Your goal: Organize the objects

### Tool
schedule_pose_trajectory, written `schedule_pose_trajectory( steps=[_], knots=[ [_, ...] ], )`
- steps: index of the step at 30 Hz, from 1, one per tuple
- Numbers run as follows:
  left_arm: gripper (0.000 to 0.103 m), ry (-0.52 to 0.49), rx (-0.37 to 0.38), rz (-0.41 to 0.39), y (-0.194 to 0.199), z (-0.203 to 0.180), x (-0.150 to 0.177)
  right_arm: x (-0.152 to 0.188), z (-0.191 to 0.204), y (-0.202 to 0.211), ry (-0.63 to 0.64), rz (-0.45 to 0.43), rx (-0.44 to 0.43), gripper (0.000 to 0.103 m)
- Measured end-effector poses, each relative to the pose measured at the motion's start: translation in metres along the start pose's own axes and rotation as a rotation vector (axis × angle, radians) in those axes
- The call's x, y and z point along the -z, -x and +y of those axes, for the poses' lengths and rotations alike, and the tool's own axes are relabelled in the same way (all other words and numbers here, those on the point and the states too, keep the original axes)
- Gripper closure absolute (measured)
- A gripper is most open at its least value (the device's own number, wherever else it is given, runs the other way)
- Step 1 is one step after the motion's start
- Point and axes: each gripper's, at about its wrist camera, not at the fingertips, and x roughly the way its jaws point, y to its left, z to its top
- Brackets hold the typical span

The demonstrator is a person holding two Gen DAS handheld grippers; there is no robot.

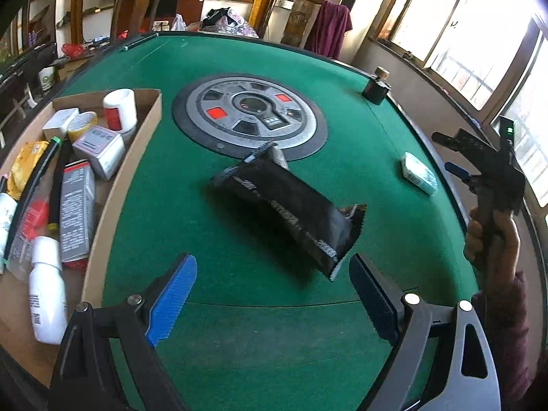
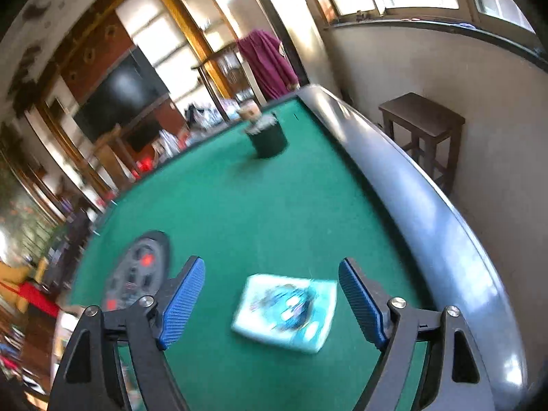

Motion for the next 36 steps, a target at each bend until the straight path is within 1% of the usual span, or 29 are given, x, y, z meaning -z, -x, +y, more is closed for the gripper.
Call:
schedule_pose_trajectory(
  steps=[2,3,6,8,10,12,13,16,19,21,23,24,26,27,29,30,31,33,36],
  knots=[
    [0.013,0.014,-0.001,0.002,0.0,0.003,0.0,0.001,-0.001,-0.015,0.014,0.031,-0.025,0.018],
    [0.013,0.029,0.005,0.009,-0.002,0.005,-0.001,0.004,-0.002,-0.021,0.026,0.062,-0.051,0.018],
    [0.013,0.089,0.031,0.047,-0.01,0.012,-0.005,0.014,0.015,-0.032,0.094,0.141,-0.112,0.018],
    [0.013,0.122,0.033,0.059,-0.014,0.015,-0.007,0.026,0.029,-0.029,0.141,0.186,-0.18,0.018],
    [0.013,0.125,0.016,0.054,-0.016,0.015,-0.01,0.036,0.048,-0.027,0.197,0.237,-0.26,0.018],
    [0.013,0.106,-0.013,0.045,-0.018,0.011,-0.014,0.042,0.063,-0.033,0.234,0.295,-0.339,0.018],
    [0.013,0.097,-0.023,0.044,-0.019,0.008,-0.015,0.049,0.072,-0.029,0.26,0.303,-0.355,0.019],
    [0.013,0.073,-0.057,0.039,-0.026,-0.002,-0.021,0.055,0.077,-0.023,0.28,0.232,-0.282,0.019],
    [0.013,0.041,-0.111,0.041,-0.038,-0.017,-0.024,0.053,0.068,-0.016,0.269,0.151,-0.178,0.019],
    [0.013,0.037,-0.14,0.05,-0.05,-0.027,-0.028,0.048,0.064,-0.015,0.261,0.129,-0.137,0.019],
    [0.012,0.034,-0.194,0.054,-0.059,-0.035,-0.032,0.044,0.058,-0.012,0.241,0.103,-0.09,0.019],
    [0.011,0.028,-0.225,0.061,-0.066,-0.04,-0.035,0.042,0.057,-0.013,0.233,0.094,-0.077,0.019],
    [0.011,0.002,-0.221,0.073,-0.076,-0.046,-0.037,0.034,0.053,-0.014,0.213,0.081,-0.071,0.019],
    [0.011,-0.027,-0.218,0.089,-0.083,-0.051,-0.036,0.032,0.049,-0.012,0.199,0.076,-0.076,0.019],
    [0.017,-0.072,-0.196,0.099,-0.088,-0.056,-0.033,0.026,0.045,-0.011,0.175,0.073,-0.087,0.019],
    [0.023,-0.109,-0.193,0.093,-0.088,-0.06,-0.031,0.025,0.044,-0.011,0.167,0.074,-0.089,0.019],
    [0.034,-0.143,-0.197,0.087,-0.088,-0.063,-0.029,0.025,0.044,-0.014,0.162,0.076,-0.087,0.019],
    [0.041,-0.217,-0.212,0.068,-0.085,-0.071,-0.024,0.023,0.046,-0.018,0.157,0.08,-0.085,0.019],
    [0.041,-0.285,-0.252,0.054,-0.081,-0.08,-0.02,0.025,0.048,-0.021,0.166,0.089,-0.087,0.019]
  ],
)
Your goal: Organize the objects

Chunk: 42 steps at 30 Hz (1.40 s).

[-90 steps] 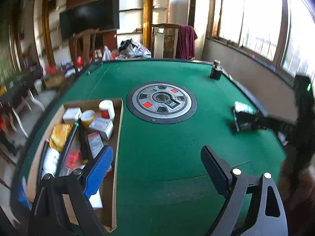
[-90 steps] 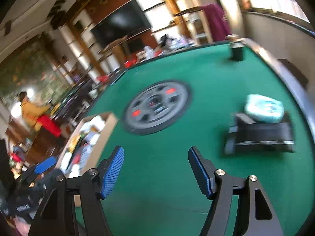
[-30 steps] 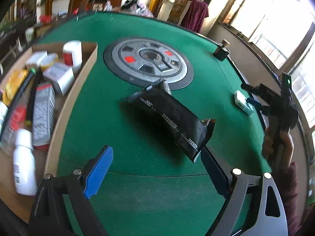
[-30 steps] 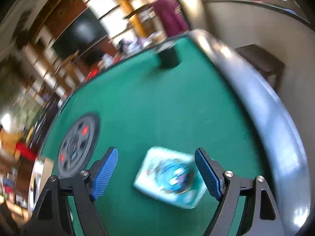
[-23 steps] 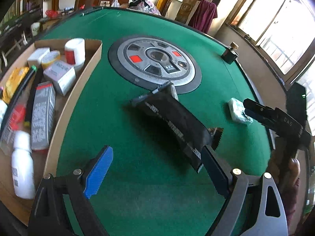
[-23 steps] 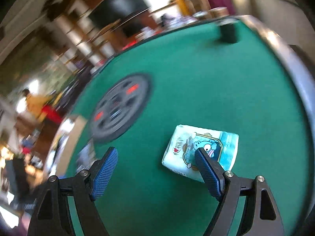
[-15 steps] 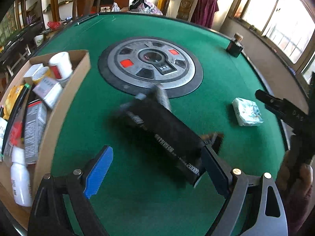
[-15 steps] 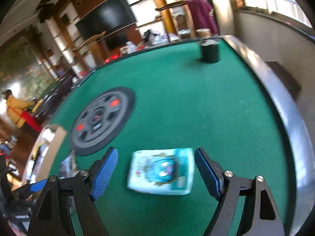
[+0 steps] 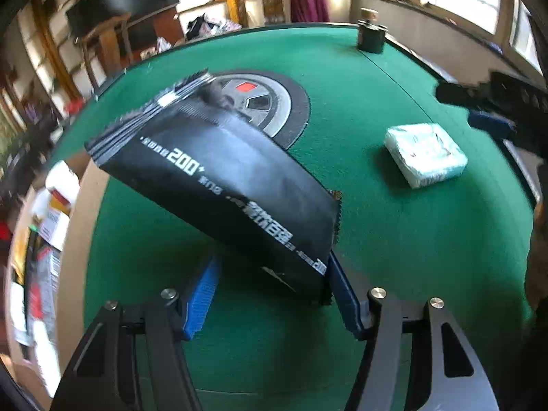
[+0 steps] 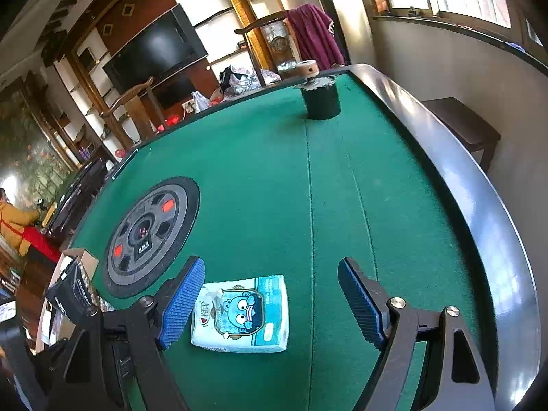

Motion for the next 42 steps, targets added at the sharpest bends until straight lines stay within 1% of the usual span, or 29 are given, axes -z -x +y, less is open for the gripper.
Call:
schedule_pose_trajectory(
  steps=[2,4,5,7,12,16,19,20,21,22,23,24,25,26,29,31,33,34,35,36,37,38,39,42],
  knots=[
    [0.04,-0.013,-0.003,-0.001,0.0,-0.001,0.0,0.001,0.002,-0.006,-0.002,0.016,-0.019,0.019],
    [0.027,0.02,0.01,0.005,-0.004,0.005,0.0,0.003,0.004,-0.014,-0.003,0.039,-0.016,0.019],
    [0.024,0.051,0.02,0.011,-0.006,0.01,0.0,0.004,0.006,-0.019,0.003,0.052,-0.007,0.019],
    [0.017,0.107,0.065,0.028,-0.011,0.02,-0.001,0.006,0.012,-0.025,0.027,0.065,0.004,0.019],
    [0.014,0.131,0.08,0.022,-0.015,0.024,-0.004,0.011,0.026,-0.033,0.096,0.096,0.035,0.019],
    [0.011,0.131,0.072,0.011,-0.02,0.022,-0.01,0.014,0.032,-0.039,0.122,0.113,0.043,0.019],
    [0.011,0.137,0.071,-0.004,-0.022,0.02,-0.014,0.017,0.039,-0.044,0.149,0.128,0.056,0.019],
    [0.014,0.137,0.084,-0.017,-0.022,0.02,-0.014,0.019,0.041,-0.045,0.16,0.133,0.058,0.019],
    [0.03,0.132,0.094,-0.034,-0.019,0.02,-0.014,0.02,0.044,-0.046,0.173,0.138,0.062,0.019],
    [0.062,0.12,0.092,-0.052,-0.017,0.019,-0.015,0.023,0.048,-0.047,0.19,0.143,0.07,0.019],
    [0.08,0.108,0.09,-0.056,-0.015,0.019,-0.017,0.027,0.052,-0.048,0.21,0.146,0.083,0.018],
    [0.102,0.105,0.109,-0.052,-0.014,0.022,-0.017,0.029,0.056,-0.049,0.229,0.145,0.095,0.017],
    [0.103,0.111,0.133,-0.049,-0.013,0.025,-0.017,0.03,0.06,-0.05,0.249,0.146,0.107,0.016],
    [0.103,0.109,0.138,-0.052,-0.011,0.026,-0.018,0.032,0.063,-0.051,0.269,0.147,0.119,0.016],
    [0.103,0.068,0.098,-0.092,0.003,0.026,-0.017,0.038,0.071,-0.054,0.324,0.153,0.166,0.016],
    [0.103,0.041,0.069,-0.123,0.013,0.025,-0.016,0.038,0.071,-0.055,0.332,0.156,0.175,0.016],
    [0.103,0.029,0.064,-0.132,0.021,0.026,-0.015,0.039,0.071,-0.054,0.334,0.157,0.179,0.016],
    [0.101,0.039,0.074,-0.135,0.024,0.029,-0.015,0.039,0.071,-0.054,0.336,0.157,0.181,0.016],
    [0.096,0.056,0.091,-0.141,0.028,0.035,-0.017,0.04,0.07,-0.054,0.335,0.157,0.182,0.016],
    [0.071,0.077,0.108,-0.146,0.033,0.045,-0.019,0.04,0.069,-0.053,0.332,0.157,0.181,0.016],
    [0.029,0.093,0.111,-0.149,0.036,0.052,-0.021,0.04,0.069,-0.053,0.329,0.156,0.179,0.016],
    [0.014,0.118,0.108,-0.158,0.039,0.061,-0.023,0.039,0.068,-0.053,0.324,0.155,0.174,0.016],
    [0.008,0.167,0.098,-0.189,0.044,0.076,-0.026,0.039,0.067,-0.053,0.32,0.155,0.17,0.016],
    [0.007,0.224,0.067,-0.233,0.051,0.098,-0.041,0.039,0.069,-0.053,0.324,0.157,0.175,0.015]
  ],
)
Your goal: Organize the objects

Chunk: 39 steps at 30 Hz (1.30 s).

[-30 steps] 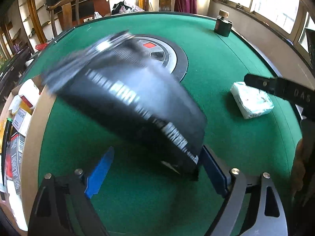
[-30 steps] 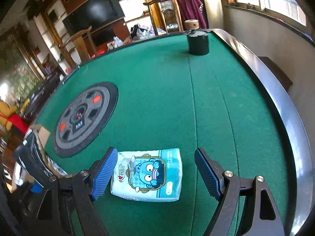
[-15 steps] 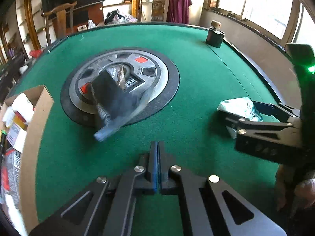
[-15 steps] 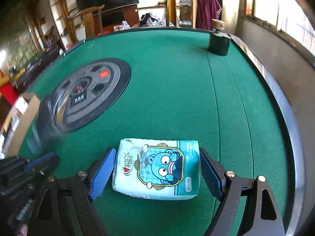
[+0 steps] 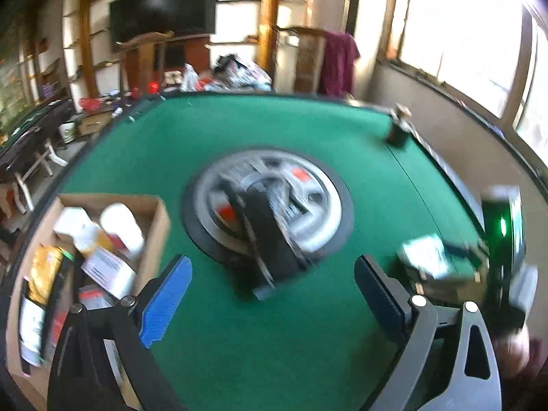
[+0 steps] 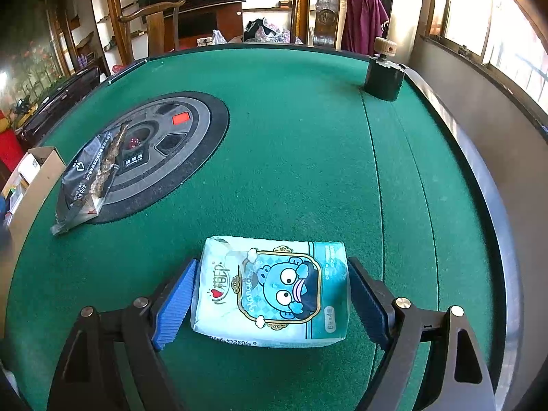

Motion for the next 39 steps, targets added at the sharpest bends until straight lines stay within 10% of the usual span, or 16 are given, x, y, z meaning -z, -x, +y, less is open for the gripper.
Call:
schedule_pose_trajectory(
  steps=[16,21,39],
  knots=[
    [0.01,-0.148,-0.188,0.165,-0.126,-0.043,-0.007,0.0,0.004,-0.002,0.01,0.01,0.013,0.012],
    [0.059,-0.153,-0.061,0.188,-0.116,-0.048,-0.003,-0.001,0.004,-0.002,0.01,0.011,0.013,0.011],
    [0.06,0.002,0.094,0.082,0.025,0.003,0.04,0.003,-0.018,0.007,-0.11,-0.047,-0.042,0.027]
  ],
)
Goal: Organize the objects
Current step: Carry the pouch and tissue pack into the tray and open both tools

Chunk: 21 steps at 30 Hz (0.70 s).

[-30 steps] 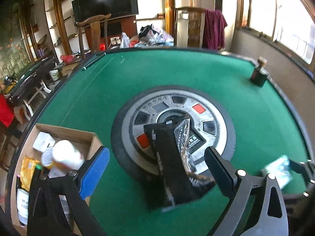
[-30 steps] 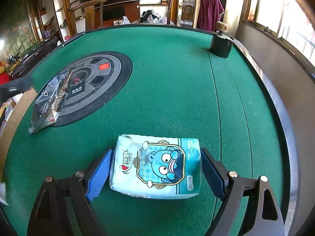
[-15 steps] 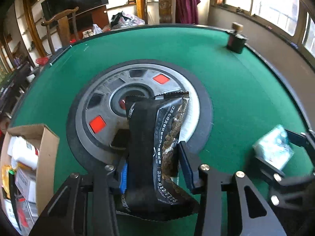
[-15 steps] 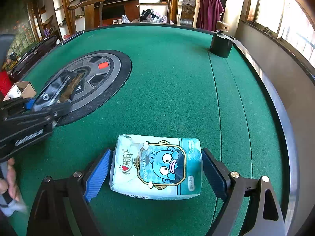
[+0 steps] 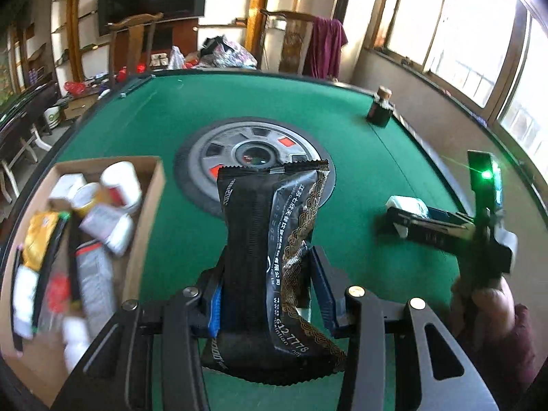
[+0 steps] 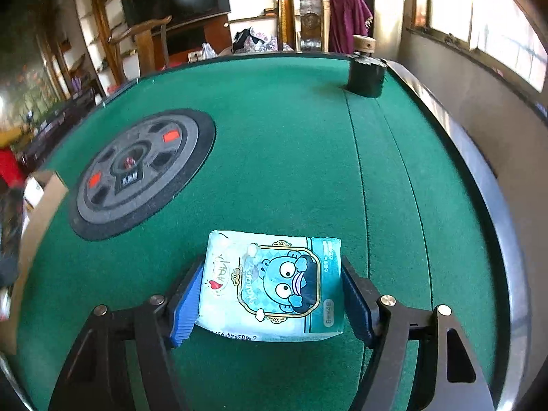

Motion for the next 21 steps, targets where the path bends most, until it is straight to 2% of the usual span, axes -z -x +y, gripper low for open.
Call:
schedule_pose_trajectory(
  steps=[7,10,17,21],
  knots=[
    [0.06,-0.011,-0.063,-0.066,0.032,0.02,0.02,0.002,-0.019,0.006,-0.123,-0.021,0.033,0.027],
    [0.06,-0.016,-0.082,-0.087,0.041,0.03,0.027,0.013,-0.014,0.017,-0.124,-0.008,0.073,0.027],
    [0.06,0.04,0.003,-0.063,0.055,0.048,0.041,0.043,0.027,0.06,-0.104,-0.023,-0.053,0.027],
    [0.06,0.06,0.003,-0.076,0.069,0.064,0.047,0.05,0.061,0.076,-0.087,-0.037,-0.145,0.027]
  ],
)
